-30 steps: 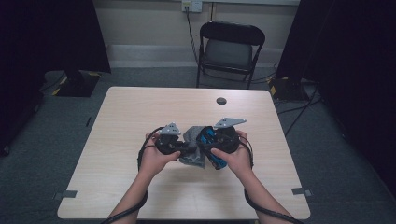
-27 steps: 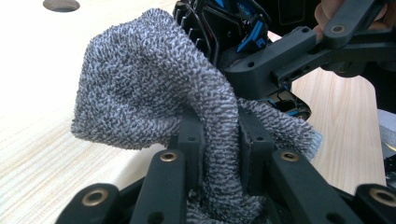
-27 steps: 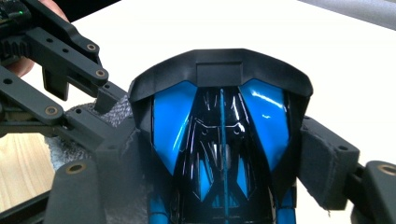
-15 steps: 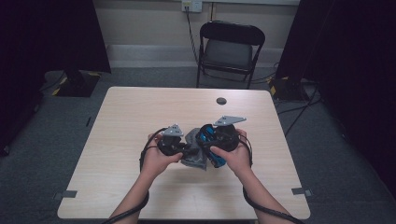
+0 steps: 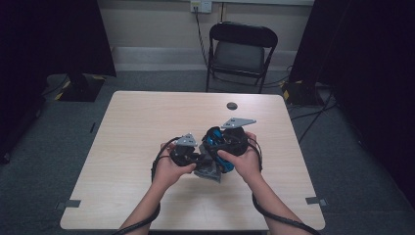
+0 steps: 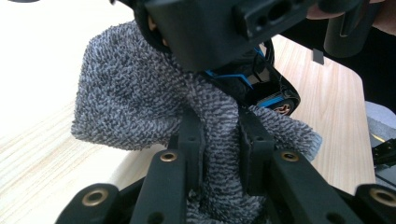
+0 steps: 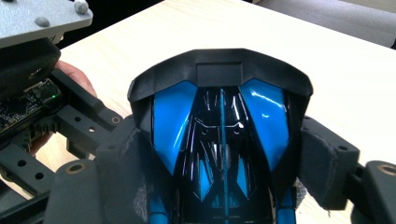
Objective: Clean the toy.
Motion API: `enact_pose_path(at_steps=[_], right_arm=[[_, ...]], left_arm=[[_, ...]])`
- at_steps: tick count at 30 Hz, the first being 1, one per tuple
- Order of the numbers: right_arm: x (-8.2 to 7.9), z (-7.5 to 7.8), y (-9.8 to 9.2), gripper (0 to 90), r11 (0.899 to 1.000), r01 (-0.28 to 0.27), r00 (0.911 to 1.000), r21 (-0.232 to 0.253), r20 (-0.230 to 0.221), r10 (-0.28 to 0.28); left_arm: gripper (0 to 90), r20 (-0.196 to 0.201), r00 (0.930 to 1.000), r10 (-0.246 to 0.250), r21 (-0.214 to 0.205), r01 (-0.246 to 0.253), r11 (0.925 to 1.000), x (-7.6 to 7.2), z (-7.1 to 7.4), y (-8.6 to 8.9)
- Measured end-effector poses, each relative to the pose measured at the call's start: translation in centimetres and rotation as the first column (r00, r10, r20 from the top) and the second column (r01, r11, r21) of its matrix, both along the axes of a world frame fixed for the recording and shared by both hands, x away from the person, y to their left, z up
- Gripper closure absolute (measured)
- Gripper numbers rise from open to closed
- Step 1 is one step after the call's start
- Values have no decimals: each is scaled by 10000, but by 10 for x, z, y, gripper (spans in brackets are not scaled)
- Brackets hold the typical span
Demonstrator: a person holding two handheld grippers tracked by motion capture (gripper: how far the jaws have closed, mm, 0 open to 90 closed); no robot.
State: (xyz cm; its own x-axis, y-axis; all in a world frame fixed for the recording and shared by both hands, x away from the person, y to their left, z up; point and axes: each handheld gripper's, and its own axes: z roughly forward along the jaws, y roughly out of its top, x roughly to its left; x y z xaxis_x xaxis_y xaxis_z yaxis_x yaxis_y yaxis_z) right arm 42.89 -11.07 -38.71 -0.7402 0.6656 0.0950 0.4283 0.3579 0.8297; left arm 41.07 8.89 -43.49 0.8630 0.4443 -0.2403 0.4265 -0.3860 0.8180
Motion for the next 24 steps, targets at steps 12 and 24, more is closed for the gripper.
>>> enact_pose_path(at_steps=[12, 24], right_arm=[[2, 2, 1, 252, 10000, 56, 10000, 57, -26, -56], [5, 6, 2, 252, 9998, 182, 9998, 83, 43, -182]], left_arm=[[742, -82, 9998, -170, 66, 171, 9998, -3, -4, -5], [741, -147, 9993, -340, 35, 341, 9994, -6, -8, -10]])
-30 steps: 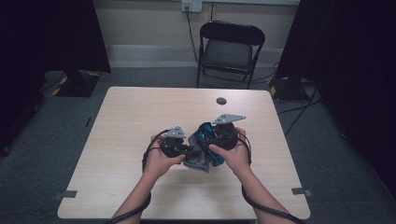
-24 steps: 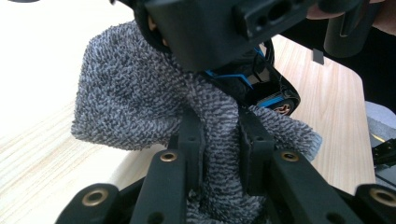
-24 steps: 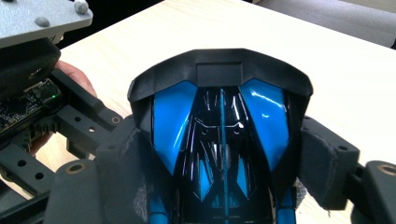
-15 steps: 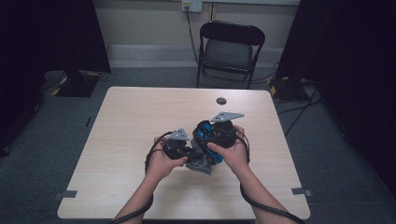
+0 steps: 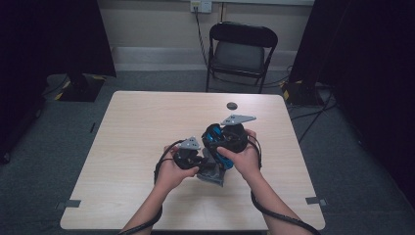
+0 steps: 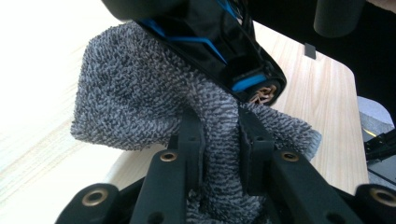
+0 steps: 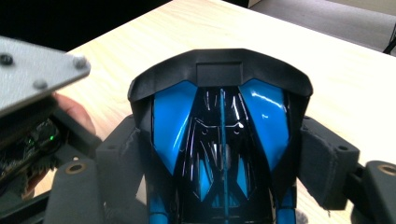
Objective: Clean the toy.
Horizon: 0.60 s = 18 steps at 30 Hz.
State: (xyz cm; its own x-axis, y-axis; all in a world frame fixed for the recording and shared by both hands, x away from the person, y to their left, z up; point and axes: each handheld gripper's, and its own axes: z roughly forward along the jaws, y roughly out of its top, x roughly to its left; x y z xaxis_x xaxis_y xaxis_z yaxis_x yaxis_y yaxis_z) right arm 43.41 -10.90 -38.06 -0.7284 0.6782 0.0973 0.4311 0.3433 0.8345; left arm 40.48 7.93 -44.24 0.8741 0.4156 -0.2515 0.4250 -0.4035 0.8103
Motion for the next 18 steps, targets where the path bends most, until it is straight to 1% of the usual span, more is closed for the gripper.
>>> enact_pose_path(at_steps=[3, 7, 11, 18], right_arm=[[2, 1, 0, 252, 9999, 57, 10000, 103, -54, -57], [3, 3, 2, 252, 10000, 56, 10000, 45, -27, -56], [4, 3, 1, 252, 9998, 141, 9999, 126, -89, -140], [6, 4, 3, 252, 9997, 171, 9998, 158, -81, -170]], left_arm=[[741, -46, 10000, -84, 19, 84, 10000, -1, -2, -2], [741, 15, 9999, -124, 0, 124, 9999, -3, -3, -4], [741, -25, 9999, -124, -18, 124, 9999, -3, -5, -5], [741, -94, 9996, -270, 12, 270, 9996, -6, -9, -8]])
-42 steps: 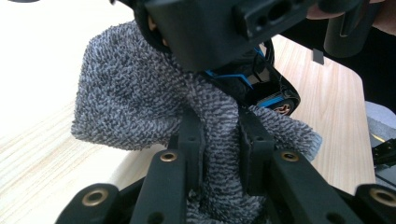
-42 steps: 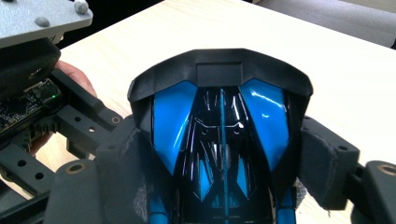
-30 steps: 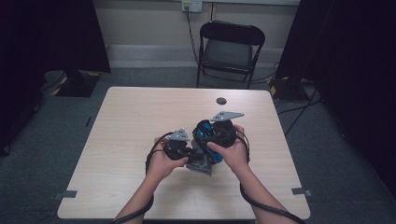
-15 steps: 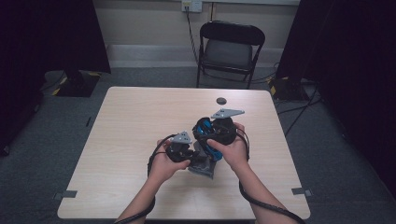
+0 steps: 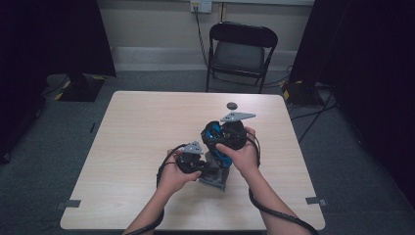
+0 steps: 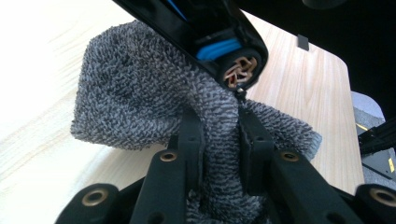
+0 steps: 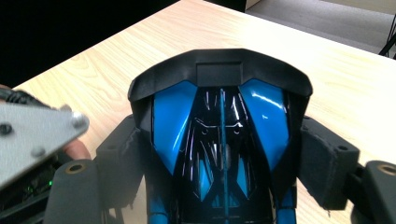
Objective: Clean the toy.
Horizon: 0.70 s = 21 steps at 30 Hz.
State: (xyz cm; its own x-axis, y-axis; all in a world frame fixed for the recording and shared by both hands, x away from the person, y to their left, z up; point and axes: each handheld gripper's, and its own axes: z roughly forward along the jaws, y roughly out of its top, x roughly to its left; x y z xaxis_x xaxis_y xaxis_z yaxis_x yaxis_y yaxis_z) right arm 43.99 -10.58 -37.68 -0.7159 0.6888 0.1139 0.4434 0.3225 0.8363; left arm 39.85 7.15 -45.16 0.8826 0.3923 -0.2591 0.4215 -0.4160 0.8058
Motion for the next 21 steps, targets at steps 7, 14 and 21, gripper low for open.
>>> enact_pose_path(at_steps=[7, 14, 21], right_arm=[[2, 2, 0, 252, 10000, 63, 10000, 26, 10, -63], [4, 2, -2, 252, 9999, 108, 9999, -13, -15, -108], [6, 4, -2, 252, 9998, 202, 9998, -15, -1, -202]], left_arm=[[741, -43, 9999, -158, -26, 157, 9999, -4, -3, -4], [741, -57, 9995, -323, 56, 323, 9995, -6, -5, -8], [741, -31, 9987, -512, 88, 513, 9986, -9, -5, -13]])
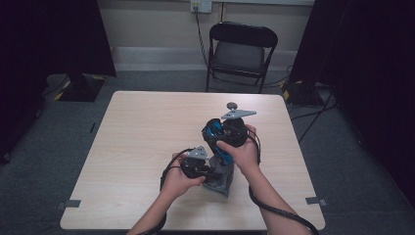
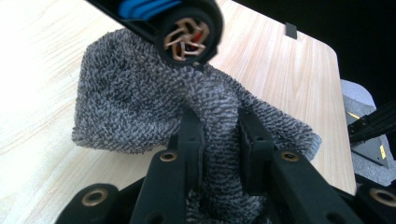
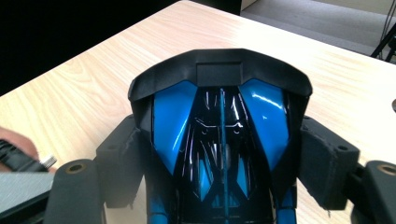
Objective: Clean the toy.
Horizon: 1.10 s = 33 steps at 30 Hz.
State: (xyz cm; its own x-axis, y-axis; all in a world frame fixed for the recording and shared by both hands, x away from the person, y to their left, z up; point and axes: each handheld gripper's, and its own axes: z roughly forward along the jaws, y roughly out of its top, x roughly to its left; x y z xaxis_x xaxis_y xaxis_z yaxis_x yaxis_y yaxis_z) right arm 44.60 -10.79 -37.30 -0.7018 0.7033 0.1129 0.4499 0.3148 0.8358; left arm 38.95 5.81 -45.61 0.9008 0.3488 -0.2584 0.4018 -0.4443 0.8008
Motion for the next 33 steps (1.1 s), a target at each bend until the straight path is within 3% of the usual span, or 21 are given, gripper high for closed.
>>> enact_pose_path(at_steps=[11, 15, 22, 33], right_arm=[[9, 6, -3, 252, 9996, 271, 9996, -80, 89, -270], [13, 9, -6, 252, 9988, 482, 9987, 100, 128, -484], [18, 11, -23, 252, 9972, 750, 9971, -19, 146, -749], [17, -6, -60, 252, 9912, 1295, 9915, -264, -105, -1298]], left_arm=[[740, -22, 9990, -439, -7, 439, 9990, -5, 2, -7], [740, -51, 9980, -627, 29, 627, 9980, -7, 2, -9], [739, -23, 9979, -643, 112, 643, 9979, -9, 4, 1], [738, 252, 9982, 538, 282, -545, 9981, 4, 11, 43]])
